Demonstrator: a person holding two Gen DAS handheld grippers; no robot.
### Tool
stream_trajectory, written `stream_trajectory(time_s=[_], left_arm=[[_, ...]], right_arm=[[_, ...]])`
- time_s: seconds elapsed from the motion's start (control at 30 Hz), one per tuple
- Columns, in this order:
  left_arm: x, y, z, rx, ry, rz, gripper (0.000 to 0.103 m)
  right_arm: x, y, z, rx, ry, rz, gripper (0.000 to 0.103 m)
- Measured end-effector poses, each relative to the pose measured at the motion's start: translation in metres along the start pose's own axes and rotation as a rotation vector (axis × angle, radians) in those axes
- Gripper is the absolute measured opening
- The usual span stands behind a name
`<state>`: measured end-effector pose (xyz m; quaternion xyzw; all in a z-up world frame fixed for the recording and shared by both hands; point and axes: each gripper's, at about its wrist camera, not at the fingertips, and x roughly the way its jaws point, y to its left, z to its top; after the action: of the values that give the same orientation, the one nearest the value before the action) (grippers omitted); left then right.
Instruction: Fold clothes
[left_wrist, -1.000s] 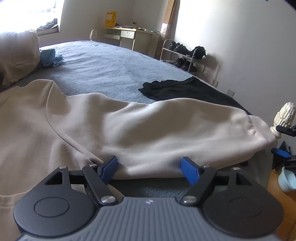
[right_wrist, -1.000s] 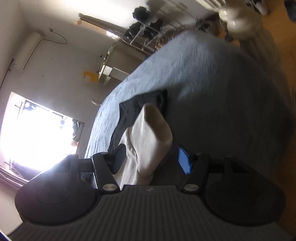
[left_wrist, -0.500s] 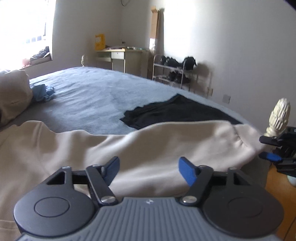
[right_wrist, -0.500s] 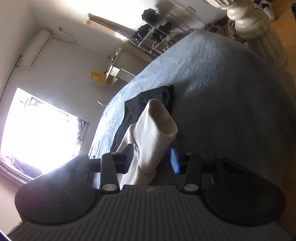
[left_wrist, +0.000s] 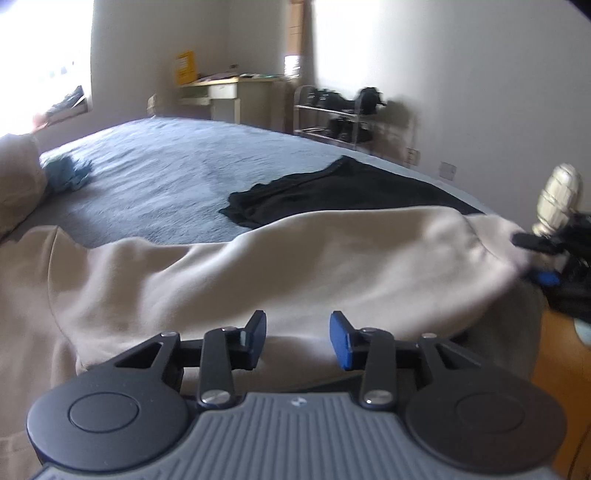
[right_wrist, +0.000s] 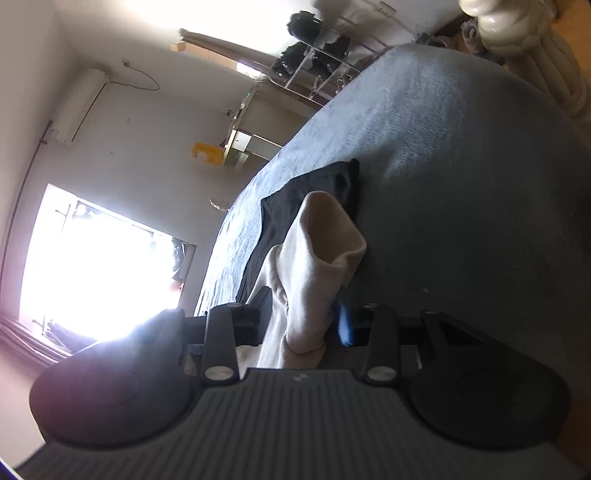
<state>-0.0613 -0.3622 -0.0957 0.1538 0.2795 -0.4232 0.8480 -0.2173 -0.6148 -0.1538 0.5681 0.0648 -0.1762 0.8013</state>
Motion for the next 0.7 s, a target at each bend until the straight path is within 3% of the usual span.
stream_trajectory(time_s=[0.03,0.17,0.3,0.6,0.7], left_arm=[[-0.004,-0.004,-0.002,0.040,-0.006,-0.011,0.040],[-0.016,-0.023,-0.011,0.219,-0.023,-0.037,0.052],[-0.006,-0.050,-0.022,0.391,-0.009,0.046,0.051],[0.009,-0.075,-0.017,0.371,-0.012,0.088,0.039],[0.011,-0.075,-0.015,0.295,-0.015,0.113,0.026]], right_arm=[[-0.002,0.005,0.000,-0.022,-0.010,0.006,0.014],[-0.003,0.016,0.001,-0.059,-0.031,0.027,0.011],[0.002,0.017,0.000,-0.038,-0.026,0.032,0.010],[0.011,0.019,-0.007,-0.004,-0.025,-0.010,0.014],[0.012,0.024,-0.010,-0.033,-0.037,-0.001,0.010]])
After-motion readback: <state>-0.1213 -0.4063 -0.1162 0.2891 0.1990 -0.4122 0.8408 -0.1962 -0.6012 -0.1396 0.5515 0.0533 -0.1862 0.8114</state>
